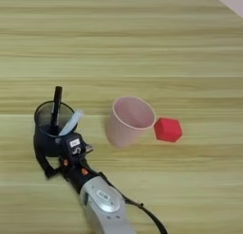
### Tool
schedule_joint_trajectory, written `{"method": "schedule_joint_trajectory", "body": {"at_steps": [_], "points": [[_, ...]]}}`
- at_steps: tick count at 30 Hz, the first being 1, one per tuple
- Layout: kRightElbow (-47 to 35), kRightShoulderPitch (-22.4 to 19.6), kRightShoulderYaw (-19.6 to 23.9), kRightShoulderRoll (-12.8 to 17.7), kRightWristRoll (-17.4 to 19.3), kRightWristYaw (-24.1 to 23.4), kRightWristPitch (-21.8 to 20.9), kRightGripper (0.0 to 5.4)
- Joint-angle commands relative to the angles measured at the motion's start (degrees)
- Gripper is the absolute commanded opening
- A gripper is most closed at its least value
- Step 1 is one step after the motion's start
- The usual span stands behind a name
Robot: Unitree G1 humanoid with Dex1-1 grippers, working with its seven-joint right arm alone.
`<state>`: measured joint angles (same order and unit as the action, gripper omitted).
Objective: Move the objects on the table
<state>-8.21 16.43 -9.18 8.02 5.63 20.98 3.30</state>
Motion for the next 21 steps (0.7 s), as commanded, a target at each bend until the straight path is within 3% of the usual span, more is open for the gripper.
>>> {"method": "schedule_joint_trajectory", "body": {"at_steps": [1,10,19,21], "points": [[-0.3,-1.5,-0.2,-0.2,0.2,-0.1,-0.6,4.75],[4.1,-4.5,-1.3,-1.7,0.0,-0.2,-1.5,4.75],[5.5,-4.8,-1.8,-1.7,-0.3,-0.2,-2.2,4.75],[5.5,-4.8,-1.9,-1.6,-0.4,-0.3,-2.4,5.18]]}}
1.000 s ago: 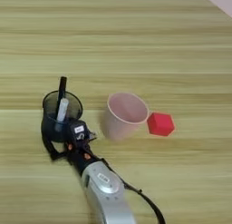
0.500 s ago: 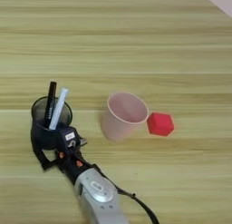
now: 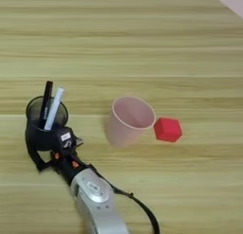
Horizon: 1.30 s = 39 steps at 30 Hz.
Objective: Move the objects on the table
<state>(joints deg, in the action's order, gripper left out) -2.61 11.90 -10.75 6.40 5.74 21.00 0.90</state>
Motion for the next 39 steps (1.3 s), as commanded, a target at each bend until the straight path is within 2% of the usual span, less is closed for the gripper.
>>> {"method": "schedule_joint_trajectory", "body": {"at_steps": [1,23,31,39], "points": [[0.0,-0.3,-0.3,0.0,-0.5,-0.3,-0.1,5.29],[-1.4,0.5,-0.5,0.2,-1.1,-0.4,-0.1,5.36],[-5.5,3.6,-1.8,1.6,-2.2,-0.2,1.3,5.36],[-8.2,5.9,-0.8,3.4,-2.1,-0.2,2.7,5.36]]}}
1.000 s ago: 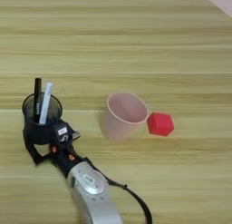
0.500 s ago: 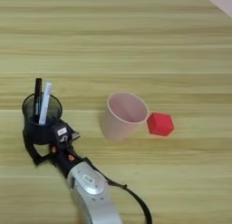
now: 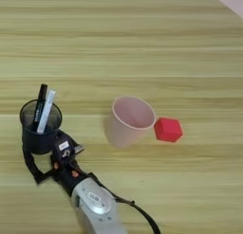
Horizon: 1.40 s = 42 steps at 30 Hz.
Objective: Move the objects on the table
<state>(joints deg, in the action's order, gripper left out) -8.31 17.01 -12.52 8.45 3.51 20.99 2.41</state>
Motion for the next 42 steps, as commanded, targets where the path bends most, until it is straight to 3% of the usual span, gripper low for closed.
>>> {"method": "schedule_joint_trajectory", "body": {"at_steps": [1,23,35,42], "points": [[-2.8,1.0,1.1,1.5,0.2,-0.2,1.4,5.36],[-11.6,7.3,3.7,4.7,-0.2,0.2,4.9,5.36],[-18.1,12.3,8.5,7.9,0.2,0.0,8.2,5.36],[-19.2,11.9,13.0,6.6,2.2,-1.6,9.9,5.36]]}}
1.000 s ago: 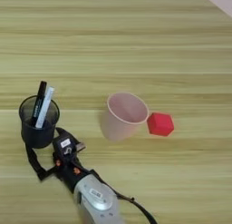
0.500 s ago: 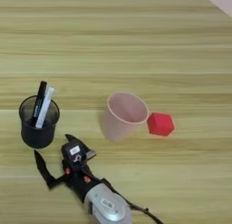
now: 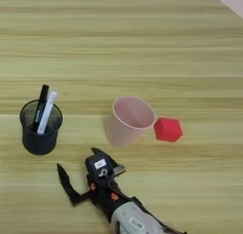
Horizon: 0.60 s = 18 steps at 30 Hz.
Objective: Move the objects on the table
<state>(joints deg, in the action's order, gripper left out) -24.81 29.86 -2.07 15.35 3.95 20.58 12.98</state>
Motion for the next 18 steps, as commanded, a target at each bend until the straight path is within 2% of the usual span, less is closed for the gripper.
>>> {"method": "schedule_joint_trajectory", "body": {"at_steps": [1,6,18], "points": [[-2.8,-0.9,2.8,-0.3,1.9,-1.2,-0.6,5.36],[-3.6,-0.2,4.5,-0.8,2.3,-1.5,-0.6,5.36],[-4.5,2.0,5.9,0.7,0.4,-1.9,1.1,5.36]]}}
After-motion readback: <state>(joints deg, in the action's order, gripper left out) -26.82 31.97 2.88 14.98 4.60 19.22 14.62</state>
